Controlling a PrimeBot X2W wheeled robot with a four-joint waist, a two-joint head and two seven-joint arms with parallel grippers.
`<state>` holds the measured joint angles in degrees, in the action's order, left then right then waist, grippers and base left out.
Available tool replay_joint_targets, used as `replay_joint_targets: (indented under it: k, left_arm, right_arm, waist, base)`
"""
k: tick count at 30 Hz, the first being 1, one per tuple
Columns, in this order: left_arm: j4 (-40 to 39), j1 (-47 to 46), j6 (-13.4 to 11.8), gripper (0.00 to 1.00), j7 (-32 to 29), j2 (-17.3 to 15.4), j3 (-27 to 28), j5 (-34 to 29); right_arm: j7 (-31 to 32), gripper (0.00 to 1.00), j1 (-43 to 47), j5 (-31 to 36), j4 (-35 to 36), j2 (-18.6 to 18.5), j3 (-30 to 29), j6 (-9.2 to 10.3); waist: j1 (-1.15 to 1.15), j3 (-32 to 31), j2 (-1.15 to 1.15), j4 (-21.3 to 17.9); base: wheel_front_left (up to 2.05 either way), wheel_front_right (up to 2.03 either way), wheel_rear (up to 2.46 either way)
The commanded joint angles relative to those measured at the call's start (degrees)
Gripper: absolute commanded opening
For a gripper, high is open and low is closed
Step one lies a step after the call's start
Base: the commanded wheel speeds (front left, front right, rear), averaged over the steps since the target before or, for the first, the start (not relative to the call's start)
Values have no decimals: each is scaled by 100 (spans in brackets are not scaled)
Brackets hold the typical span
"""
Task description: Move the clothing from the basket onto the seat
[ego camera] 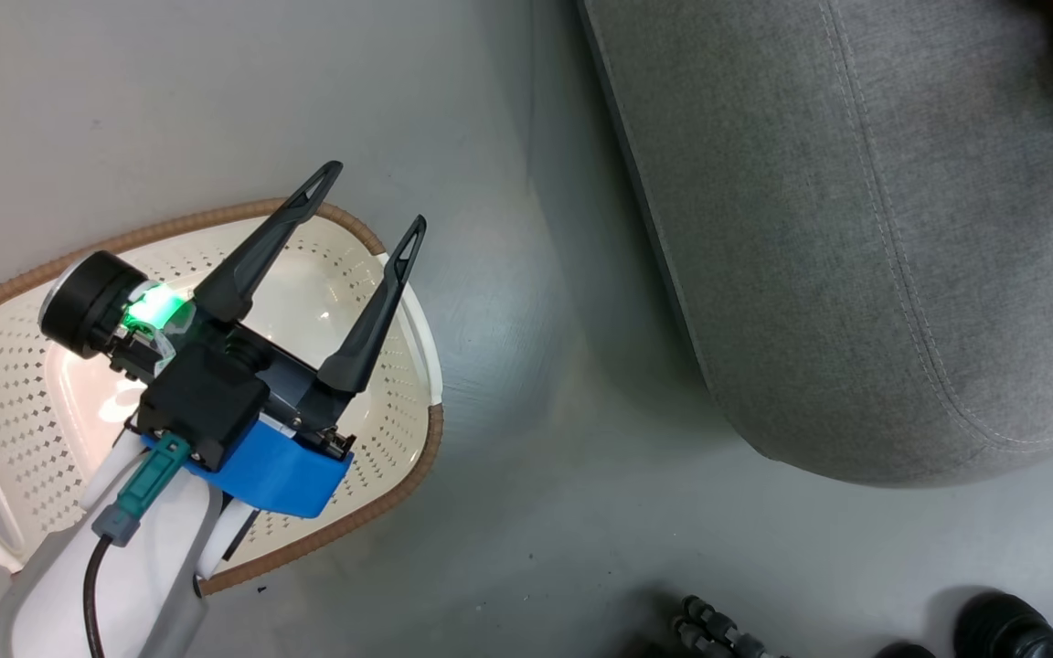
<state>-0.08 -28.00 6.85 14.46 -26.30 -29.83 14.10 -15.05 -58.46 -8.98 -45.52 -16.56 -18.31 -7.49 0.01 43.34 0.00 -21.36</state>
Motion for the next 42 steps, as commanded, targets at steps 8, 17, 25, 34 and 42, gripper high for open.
replay_joint_targets:
  k: [8,17,25,34,42]
  left_arm:
    - [52,-93,-39,100,21,35,-70,31]
    - [269,-54,-44,100,59,195,-91,101]
    - [679,369,-24,100,77,756,145,300]
    - [1053,1097,35,100,79,1444,820,341]
    - [1336,1781,77,100,74,1869,1359,255]
  right_arm:
    - [-18,100,97,68,92,23,74,-1]
    - [-18,100,300,123,209,68,189,-1]
    - [-17,100,1143,135,548,92,671,-1]
    - [-9,100,2397,-73,1337,-40,1387,-1]
    - [204,100,3618,-261,2225,105,1747,-1]
  waist:
    - [-1,-63,0,-47]
    - [-1,-344,0,5]
    - [-1,-1392,0,338]
    - [-1,-2585,0,962]
    - [-1,-3411,0,1499]
  base:
    - [0,0,0]
    - [0,0,0]
    - [0,0,0]
    - [0,0,0]
    - [0,0,0]
